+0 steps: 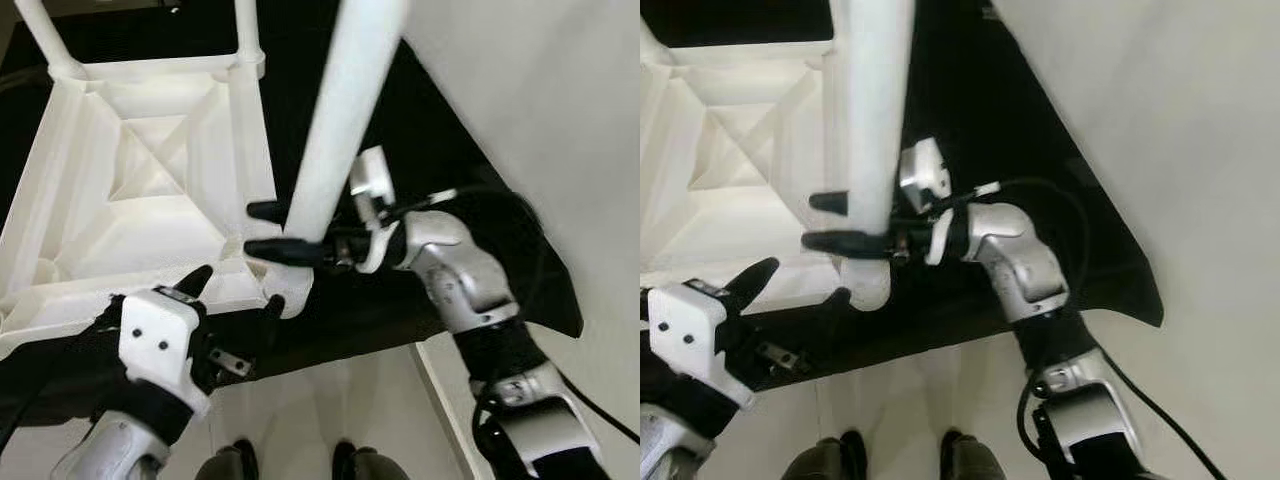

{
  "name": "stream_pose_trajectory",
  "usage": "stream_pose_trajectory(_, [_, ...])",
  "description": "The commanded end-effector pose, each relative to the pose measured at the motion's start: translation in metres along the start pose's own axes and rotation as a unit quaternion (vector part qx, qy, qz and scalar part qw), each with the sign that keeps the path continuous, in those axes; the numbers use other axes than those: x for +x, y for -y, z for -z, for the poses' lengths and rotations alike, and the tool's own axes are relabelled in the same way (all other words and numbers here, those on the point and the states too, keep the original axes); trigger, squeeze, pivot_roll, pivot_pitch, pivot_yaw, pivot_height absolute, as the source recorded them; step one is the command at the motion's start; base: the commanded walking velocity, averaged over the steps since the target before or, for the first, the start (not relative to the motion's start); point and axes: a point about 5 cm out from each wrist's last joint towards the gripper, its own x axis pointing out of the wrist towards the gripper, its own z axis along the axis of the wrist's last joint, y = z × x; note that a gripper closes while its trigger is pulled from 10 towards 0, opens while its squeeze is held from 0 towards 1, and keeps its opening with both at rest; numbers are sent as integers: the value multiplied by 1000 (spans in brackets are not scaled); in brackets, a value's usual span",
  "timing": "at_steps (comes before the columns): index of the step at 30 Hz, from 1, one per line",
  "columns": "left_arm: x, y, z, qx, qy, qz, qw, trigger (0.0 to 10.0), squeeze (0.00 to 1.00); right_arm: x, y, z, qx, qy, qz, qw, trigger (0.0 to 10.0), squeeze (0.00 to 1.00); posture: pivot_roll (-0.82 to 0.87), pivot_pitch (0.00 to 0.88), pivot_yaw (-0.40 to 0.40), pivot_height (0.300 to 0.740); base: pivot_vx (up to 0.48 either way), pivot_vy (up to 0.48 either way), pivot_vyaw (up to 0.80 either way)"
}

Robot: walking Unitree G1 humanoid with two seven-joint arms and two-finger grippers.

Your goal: Building children table

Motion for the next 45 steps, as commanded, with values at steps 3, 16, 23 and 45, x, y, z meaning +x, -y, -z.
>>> stream_pose_trajectory(3, [1,0,7,3,-30,14,999,10000,0,-4,-11,-8,-8,18,4,1000,10000,0,-160,240,-17,740,0,0,0])
stream_pose_trajectory(16, [-9,-15,33,32,-119,-5,992,10000,0,7,-23,5,2,3,25,1000,10000,0,-127,254,-10,740,0,0,0])
stream_pose_trajectory(23, [-20,-17,41,63,-160,17,985,10000,0,20,-14,13,0,-20,-38,999,10000,0,-95,301,-40,740,0,0,0])
stream_pose_trajectory(45, [-55,9,45,79,-187,46,978,10000,0,36,9,36,11,-55,-72,996,10000,0,-53,398,-71,740,0,0,0])
